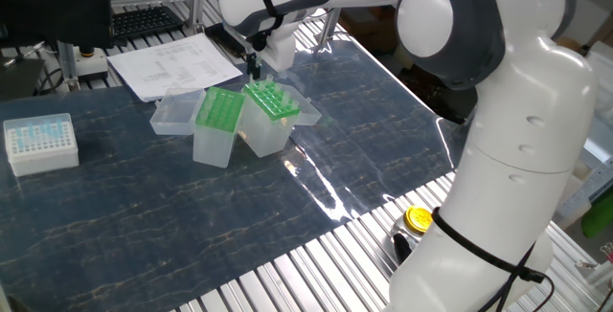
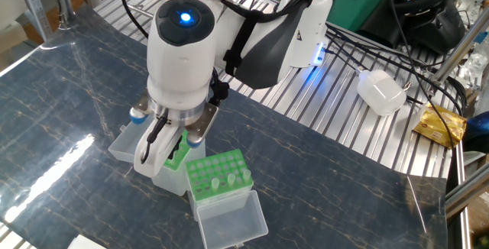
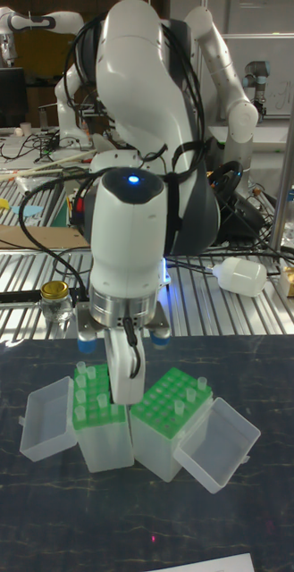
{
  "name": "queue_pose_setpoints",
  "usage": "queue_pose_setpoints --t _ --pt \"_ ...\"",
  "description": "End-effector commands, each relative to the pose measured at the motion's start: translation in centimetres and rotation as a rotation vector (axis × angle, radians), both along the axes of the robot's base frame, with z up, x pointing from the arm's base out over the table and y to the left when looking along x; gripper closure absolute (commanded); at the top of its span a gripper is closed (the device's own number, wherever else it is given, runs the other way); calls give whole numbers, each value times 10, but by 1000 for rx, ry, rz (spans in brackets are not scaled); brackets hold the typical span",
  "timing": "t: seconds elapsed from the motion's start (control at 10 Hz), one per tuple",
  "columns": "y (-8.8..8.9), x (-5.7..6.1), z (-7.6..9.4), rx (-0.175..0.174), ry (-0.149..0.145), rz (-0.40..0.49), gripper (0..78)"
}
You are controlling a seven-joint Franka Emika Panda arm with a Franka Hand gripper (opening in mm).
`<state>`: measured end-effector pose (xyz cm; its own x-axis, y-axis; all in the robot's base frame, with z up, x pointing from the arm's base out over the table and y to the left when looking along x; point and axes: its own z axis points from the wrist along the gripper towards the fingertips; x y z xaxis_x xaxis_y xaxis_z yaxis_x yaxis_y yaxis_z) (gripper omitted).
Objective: Transfer all large pipette tips from one holder to another
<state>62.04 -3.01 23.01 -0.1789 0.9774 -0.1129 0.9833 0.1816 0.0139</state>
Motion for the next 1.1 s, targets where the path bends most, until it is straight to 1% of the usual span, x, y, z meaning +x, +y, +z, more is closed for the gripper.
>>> queue_pose_setpoints --t 0.1,0.2,0.3,0.4,0.5,0.7,0.8,0.9,1.0,1.1 --pt "6 -2 16 -27 -12 10 764" --pt "9 -2 18 -36 -18 11 764" --pt "9 -2 18 -36 -18 11 764" --pt "15 -3 25 -49 -30 13 764" --pt "17 -4 31 -49 -30 20 764" --pt "19 -6 40 -47 -28 34 764" --pt "21 -6 48 -45 -30 47 764" --pt "24 -5 58 -43 -30 52 764" --pt "25 -3 62 -39 -29 52 764" --pt "26 0 72 -29 -25 72 764"
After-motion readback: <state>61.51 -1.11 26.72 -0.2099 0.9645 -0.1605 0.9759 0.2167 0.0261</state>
